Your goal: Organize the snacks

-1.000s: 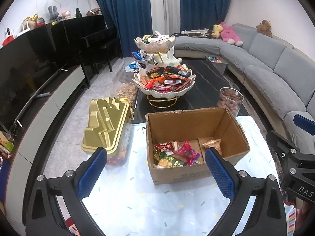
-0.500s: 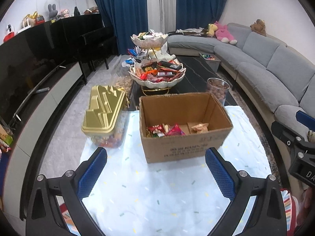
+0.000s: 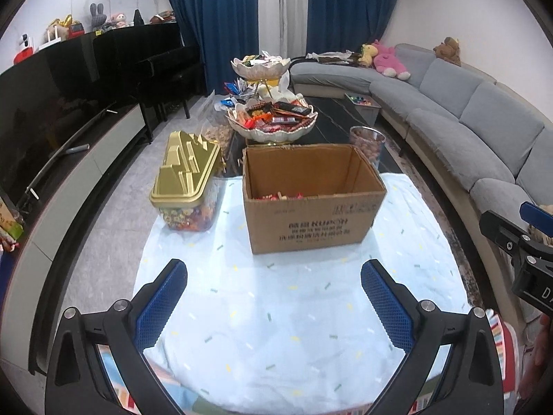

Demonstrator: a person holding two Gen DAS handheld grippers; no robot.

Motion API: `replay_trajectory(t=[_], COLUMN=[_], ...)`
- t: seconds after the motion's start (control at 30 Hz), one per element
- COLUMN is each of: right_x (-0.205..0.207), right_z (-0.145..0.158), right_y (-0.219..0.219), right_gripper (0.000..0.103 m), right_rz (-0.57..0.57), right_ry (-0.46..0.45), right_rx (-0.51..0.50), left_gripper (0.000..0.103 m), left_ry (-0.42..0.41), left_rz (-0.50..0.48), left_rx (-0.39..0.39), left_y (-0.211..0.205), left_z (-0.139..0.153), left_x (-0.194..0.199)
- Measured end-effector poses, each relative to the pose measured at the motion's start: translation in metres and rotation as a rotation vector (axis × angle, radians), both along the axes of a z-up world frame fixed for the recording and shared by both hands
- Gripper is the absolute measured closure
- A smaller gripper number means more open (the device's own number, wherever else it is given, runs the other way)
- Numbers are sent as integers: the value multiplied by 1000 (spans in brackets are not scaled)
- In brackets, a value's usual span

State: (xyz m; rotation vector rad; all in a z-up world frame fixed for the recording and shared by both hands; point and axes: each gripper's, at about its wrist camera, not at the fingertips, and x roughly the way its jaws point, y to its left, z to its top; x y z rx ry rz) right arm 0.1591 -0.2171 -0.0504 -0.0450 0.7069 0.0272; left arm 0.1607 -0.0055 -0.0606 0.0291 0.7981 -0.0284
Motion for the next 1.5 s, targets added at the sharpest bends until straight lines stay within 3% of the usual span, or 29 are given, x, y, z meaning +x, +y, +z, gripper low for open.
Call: replay_trajectory(t=[0.47, 0.9, 1.5], right_x=[-77, -111, -130], right_z=[-1, -9, -2], right_y=[-5, -8, -7], right_gripper=[14, 14, 14], right_rz=[1, -10, -39], right_ry=[-23, 34, -10], right_rx=[-17, 69, 66], left_gripper=[1, 1, 1], left_ry=[-9, -58, -102], left_rz=[-14, 23, 84], left_rx=[-4, -7, 2], left_y=[-4, 3, 13], left_z=[-2, 11, 14], left_x=[-73, -123, -152])
